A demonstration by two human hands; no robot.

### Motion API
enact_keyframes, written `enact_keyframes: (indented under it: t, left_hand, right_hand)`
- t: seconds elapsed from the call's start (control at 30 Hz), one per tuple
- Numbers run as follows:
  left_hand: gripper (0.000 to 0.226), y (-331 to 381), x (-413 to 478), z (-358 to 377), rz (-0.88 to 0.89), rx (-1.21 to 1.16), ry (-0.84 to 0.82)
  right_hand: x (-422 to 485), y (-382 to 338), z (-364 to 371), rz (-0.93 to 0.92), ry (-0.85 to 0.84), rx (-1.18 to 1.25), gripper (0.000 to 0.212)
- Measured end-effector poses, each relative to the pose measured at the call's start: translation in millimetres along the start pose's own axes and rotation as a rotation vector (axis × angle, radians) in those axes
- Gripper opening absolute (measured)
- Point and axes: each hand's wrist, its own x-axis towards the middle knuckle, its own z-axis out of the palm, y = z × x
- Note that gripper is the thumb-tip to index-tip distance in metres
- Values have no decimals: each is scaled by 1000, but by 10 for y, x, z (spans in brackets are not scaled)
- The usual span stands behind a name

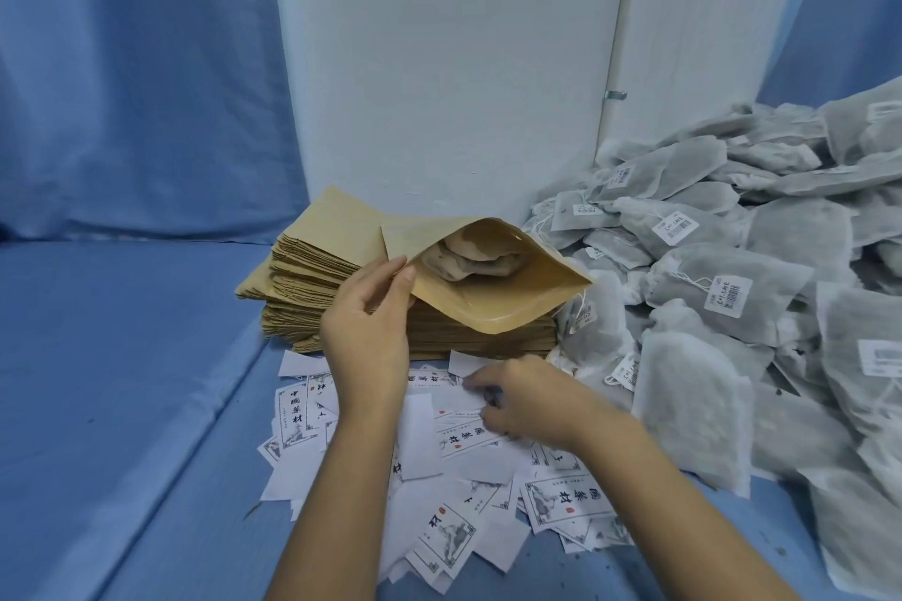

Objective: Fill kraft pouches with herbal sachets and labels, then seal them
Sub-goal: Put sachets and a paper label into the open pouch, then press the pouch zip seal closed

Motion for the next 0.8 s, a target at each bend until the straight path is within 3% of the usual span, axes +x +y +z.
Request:
enact_keyframes:
  t: [0.13, 0.23, 0.33, 0.43, 0.63, 0.7, 0.8]
  left_hand:
    - [21, 32, -11, -2, -19, 26, 5]
    - [18, 45, -27, 8, -17, 53, -9]
    - [17, 55, -43, 28, -4, 62, -23]
    - [16, 49, -54, 35, 3, 76, -34]
    - [17, 54, -58, 37, -3, 132, -10]
    - [16, 63, -64, 40, -7, 134, -11]
    - [16, 63, -72, 41, -7, 130, -8]
  right_hand:
    - [5, 22, 87, -63, 98, -71, 21]
    - [13, 26, 104, -132, 180, -111, 24]
    - [8, 38, 116, -186, 367, -55, 20]
    - [-35, -42, 100, -215, 621, 140, 15]
    - [-63, -226, -123, -170, 1124, 840, 24]
    - [-78, -214, -203, -146, 1275, 826, 23]
    - [-109, -156, -238, -112, 1395, 618, 18]
